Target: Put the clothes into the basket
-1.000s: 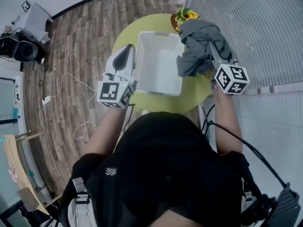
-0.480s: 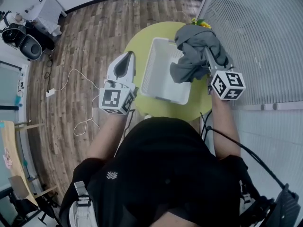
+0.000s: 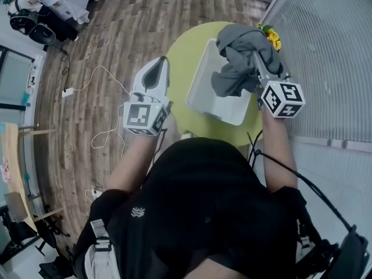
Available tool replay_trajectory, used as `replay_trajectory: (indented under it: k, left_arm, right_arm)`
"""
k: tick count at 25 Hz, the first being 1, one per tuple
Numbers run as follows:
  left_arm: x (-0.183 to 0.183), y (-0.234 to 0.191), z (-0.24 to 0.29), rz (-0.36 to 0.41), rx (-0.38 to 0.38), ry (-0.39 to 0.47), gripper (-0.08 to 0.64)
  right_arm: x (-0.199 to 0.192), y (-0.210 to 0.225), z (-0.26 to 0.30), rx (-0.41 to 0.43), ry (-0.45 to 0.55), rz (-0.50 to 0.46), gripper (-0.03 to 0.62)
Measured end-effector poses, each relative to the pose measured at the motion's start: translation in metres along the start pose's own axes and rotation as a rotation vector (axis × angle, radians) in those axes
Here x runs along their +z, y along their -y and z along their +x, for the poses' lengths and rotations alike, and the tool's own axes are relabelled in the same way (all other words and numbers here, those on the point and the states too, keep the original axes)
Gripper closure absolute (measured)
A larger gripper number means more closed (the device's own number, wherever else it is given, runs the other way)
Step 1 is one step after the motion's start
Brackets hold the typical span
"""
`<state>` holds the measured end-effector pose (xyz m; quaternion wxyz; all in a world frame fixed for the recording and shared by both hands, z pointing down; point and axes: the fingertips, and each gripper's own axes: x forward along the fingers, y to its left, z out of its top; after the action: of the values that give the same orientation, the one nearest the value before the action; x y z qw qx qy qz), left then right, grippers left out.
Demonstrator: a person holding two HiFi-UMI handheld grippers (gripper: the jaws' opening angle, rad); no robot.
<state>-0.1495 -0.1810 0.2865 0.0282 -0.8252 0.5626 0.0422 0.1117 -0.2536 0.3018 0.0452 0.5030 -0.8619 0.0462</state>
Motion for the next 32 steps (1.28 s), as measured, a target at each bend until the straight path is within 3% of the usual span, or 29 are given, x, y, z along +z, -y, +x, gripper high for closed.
replay_trajectory:
  k: [12, 20, 25, 32]
  left_arm:
    - [0.015, -0.058, -0.017, 0.003, 0.049, -0.007, 0.554]
    - [-0.004, -0.048, -0.037, -0.002, 0.004, 0.022, 0.554]
    - [-0.022, -0.047, -0.007, -0.014, -0.002, -0.038, 0.554]
    - [-0.038, -0.04, -0.008, -0.023, -0.034, -0.076, 0.554]
  right_arm:
    - [0.014, -0.053, 0.045, 0.06, -0.013, -0.021, 0.462]
    - [-0.027, -0.073, 0.025, 0.07, -0.02, -0.015, 0.462]
    - [-0.044, -0.063, 0.041, 0.088, -0.048, 0.0, 0.462]
    - [-0.071, -0.071, 0.031, 0.092, -0.099, 0.017, 0.462]
